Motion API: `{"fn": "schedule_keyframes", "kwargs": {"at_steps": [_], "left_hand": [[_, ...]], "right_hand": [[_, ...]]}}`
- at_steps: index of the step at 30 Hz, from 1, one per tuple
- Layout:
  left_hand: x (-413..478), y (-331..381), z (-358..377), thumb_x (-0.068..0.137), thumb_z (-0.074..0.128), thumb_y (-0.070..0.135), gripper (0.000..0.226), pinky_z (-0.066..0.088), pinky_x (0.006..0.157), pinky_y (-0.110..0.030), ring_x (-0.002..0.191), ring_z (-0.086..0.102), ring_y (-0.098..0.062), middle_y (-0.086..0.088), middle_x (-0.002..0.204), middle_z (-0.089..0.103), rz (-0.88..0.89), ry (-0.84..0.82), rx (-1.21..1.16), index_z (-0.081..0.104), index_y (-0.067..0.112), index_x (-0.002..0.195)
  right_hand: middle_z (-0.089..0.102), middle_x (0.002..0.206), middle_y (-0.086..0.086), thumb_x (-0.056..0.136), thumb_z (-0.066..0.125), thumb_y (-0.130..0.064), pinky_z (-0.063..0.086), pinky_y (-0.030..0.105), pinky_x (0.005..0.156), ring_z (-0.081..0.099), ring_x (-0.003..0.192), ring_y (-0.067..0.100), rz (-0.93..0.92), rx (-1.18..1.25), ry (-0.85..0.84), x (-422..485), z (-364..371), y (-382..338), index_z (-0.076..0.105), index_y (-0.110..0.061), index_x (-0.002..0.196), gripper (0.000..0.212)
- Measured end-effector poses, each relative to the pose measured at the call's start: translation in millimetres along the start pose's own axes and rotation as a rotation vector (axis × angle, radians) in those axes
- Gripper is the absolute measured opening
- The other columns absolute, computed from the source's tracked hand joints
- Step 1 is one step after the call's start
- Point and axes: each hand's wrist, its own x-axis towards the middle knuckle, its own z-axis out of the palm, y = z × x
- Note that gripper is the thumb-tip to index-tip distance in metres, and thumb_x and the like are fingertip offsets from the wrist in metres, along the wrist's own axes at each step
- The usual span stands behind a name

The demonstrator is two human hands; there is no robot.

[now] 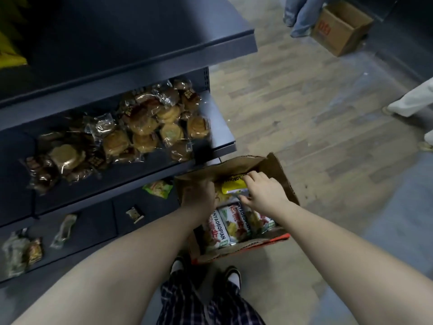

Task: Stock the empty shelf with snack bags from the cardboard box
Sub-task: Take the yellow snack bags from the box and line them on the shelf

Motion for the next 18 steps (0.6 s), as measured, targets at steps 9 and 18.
{"fn": "schedule_keyframes", "kwargs": {"at_steps": [9,18], "left_hand": [[45.1,4.4,58.5,0.102,0.032,0.014,0.037,0.034,0.106,-0.033,0.13,0.041,-0.026,-0.012,0.141,0.041,-0.126,-0.282,0.199,0.036,0.009,0.139],[63.7,0.4,76.2,0.097,0.043,0.023,0.06,0.025,0.112,-0.05,0.141,0.011,-0.039,-0.019,0.151,0.013,-0.18,-0.236,0.352,0.015,0.006,0.148]], "right_hand": [[0.041,0.139,0.009,0.085,0.059,-0.046,0.039,0.044,0.098,0.039,0.128,0.031,0.043,0.01,-0.154,48.8,53.1,7.7,0.034,-0.017,0.139,0.066],[0.039,0.135,0.016,0.084,0.054,-0.011,0.037,0.043,0.096,0.037,0.125,0.036,0.103,-0.069,-0.086,69.1,74.5,2.6,0.04,-0.011,0.136,0.054]]}}
